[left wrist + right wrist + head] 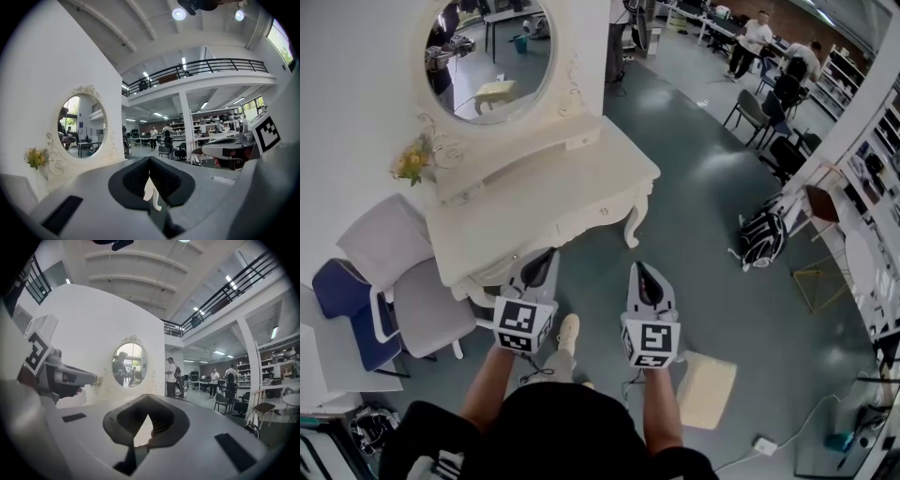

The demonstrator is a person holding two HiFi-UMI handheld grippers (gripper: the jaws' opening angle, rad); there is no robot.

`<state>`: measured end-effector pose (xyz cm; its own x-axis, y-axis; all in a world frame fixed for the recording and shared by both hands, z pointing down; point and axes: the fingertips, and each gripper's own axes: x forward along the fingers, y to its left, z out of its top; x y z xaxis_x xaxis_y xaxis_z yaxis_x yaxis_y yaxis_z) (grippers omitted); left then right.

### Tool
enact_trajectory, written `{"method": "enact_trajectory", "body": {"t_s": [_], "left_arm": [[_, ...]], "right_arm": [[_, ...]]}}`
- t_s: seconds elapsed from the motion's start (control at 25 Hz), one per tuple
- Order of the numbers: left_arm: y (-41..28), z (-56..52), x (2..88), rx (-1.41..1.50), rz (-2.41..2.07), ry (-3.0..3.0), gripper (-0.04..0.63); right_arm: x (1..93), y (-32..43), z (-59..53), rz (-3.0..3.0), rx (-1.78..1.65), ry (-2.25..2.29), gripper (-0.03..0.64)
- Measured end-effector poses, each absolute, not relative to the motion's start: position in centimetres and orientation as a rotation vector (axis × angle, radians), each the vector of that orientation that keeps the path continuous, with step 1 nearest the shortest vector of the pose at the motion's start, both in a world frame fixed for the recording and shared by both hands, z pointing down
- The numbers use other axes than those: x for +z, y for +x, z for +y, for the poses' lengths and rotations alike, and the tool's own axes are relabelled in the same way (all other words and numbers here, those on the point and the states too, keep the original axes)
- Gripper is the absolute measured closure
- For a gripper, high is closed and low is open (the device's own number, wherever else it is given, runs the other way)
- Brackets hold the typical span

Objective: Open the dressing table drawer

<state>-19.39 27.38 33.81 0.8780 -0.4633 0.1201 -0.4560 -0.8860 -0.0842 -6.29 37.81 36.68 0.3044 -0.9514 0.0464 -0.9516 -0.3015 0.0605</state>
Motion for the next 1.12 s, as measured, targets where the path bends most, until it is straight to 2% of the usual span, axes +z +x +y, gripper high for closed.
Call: {"method": "enact_trajectory", "body": {"t_s": [0.6, 1.12], "left_arm": [[-12.0, 14.1, 33.8, -0.242, 0.639, -3.034, 0.592], [-9.8, 4.9, 34.1, -0.211, 0.639, -3.060, 0.592]], "right_arm": [[36.8, 0.0, 23.9, -1.776, 0.040, 2.488, 0.617], [35.9, 2.3, 13.9, -1.773, 0.011, 2.462, 0.617]]}}
